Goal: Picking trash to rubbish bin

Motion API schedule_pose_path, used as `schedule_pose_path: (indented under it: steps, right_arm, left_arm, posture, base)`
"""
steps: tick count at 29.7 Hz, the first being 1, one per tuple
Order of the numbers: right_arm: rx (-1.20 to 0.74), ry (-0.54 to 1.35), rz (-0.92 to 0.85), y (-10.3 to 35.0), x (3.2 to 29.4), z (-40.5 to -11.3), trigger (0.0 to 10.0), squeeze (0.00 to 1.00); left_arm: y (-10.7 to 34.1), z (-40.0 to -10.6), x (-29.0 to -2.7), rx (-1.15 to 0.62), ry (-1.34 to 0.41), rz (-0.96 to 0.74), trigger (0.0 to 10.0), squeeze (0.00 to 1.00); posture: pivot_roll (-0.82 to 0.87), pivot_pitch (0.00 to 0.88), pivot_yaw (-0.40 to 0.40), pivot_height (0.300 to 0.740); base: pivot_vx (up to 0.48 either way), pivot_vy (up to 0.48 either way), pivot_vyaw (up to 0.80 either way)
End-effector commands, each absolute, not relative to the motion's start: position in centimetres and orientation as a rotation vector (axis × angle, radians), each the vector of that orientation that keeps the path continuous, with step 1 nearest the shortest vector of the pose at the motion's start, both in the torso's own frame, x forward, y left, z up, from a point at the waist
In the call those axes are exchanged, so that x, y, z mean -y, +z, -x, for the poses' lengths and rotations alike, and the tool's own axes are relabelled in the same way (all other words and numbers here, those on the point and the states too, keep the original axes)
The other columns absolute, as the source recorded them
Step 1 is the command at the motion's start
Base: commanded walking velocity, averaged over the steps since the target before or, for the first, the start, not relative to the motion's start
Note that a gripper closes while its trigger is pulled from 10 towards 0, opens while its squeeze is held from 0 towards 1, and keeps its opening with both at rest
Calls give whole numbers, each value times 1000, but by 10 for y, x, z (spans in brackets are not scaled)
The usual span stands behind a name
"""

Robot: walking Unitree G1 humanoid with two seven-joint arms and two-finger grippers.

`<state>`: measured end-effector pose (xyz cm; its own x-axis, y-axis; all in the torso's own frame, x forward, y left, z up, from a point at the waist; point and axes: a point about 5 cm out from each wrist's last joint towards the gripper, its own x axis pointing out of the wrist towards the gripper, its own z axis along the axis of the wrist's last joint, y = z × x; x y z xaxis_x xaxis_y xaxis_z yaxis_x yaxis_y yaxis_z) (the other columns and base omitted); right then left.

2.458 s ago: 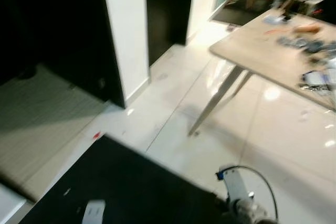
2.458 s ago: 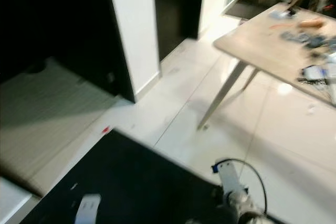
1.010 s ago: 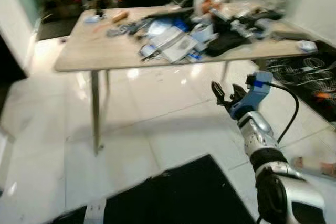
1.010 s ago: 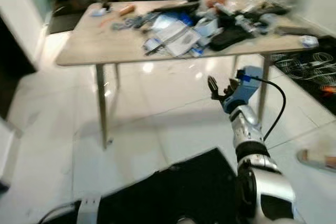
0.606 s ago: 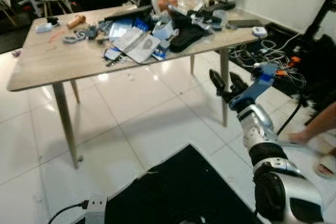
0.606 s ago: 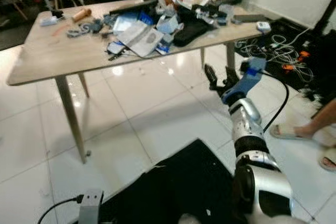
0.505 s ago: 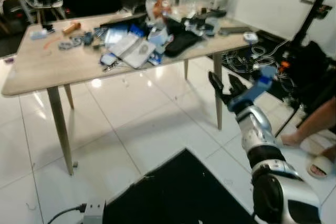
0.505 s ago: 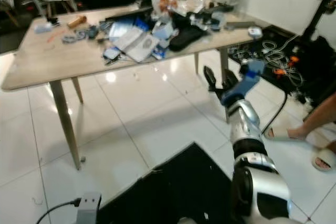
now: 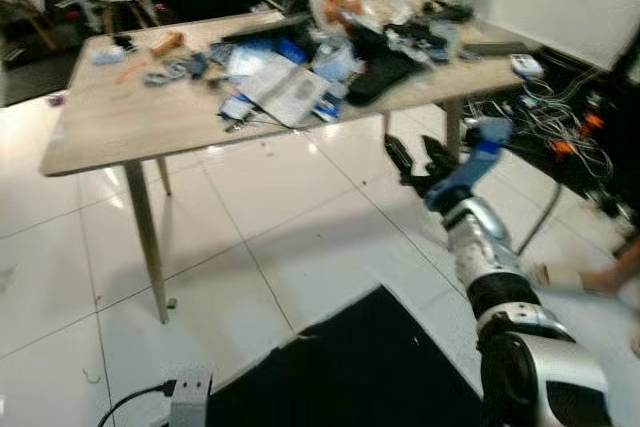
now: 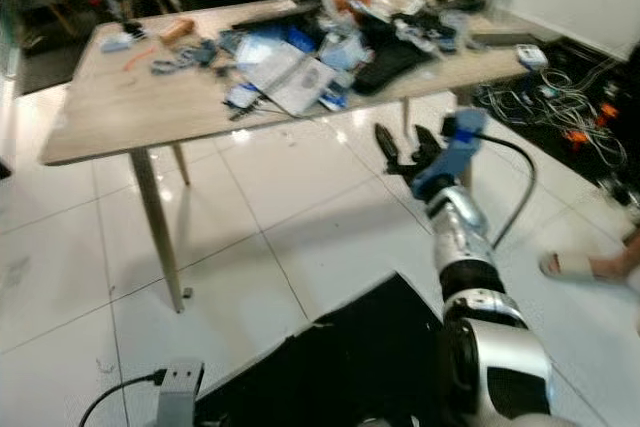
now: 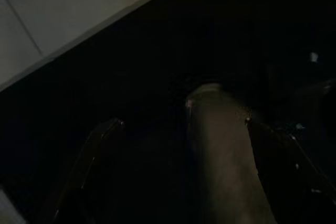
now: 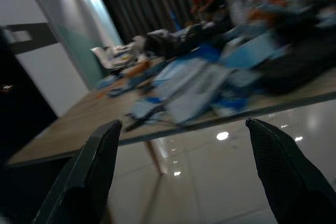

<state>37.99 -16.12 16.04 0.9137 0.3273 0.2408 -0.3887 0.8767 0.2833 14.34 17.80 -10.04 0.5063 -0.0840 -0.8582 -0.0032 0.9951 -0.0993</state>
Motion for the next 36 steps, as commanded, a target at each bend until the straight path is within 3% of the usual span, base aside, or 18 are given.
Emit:
schedule_pose_path:
  steps: [1,11,36]
  right_arm:
    - [160,389,-323,154,156,-378,10000,0]
    - [128,405,-295,148,146,-377,10000,0]
    - [57,233,-230,139,176,-378,10000,0]
  left_arm:
    - [-101,-141,-182,-1054,-43,84,10000,0]
    - [-102,-139,-181,-1060,-50,83,10000,0]
    - [-103,-138,-179,-1071,-60,63,10000,0]
  posture:
    - [-126,45,79,740]
    - [-125,44,76,740]
    - [-138,47,80,740]
  base:
    - [352,0,0]
    - [361,0,0]
    - [372,0,0]
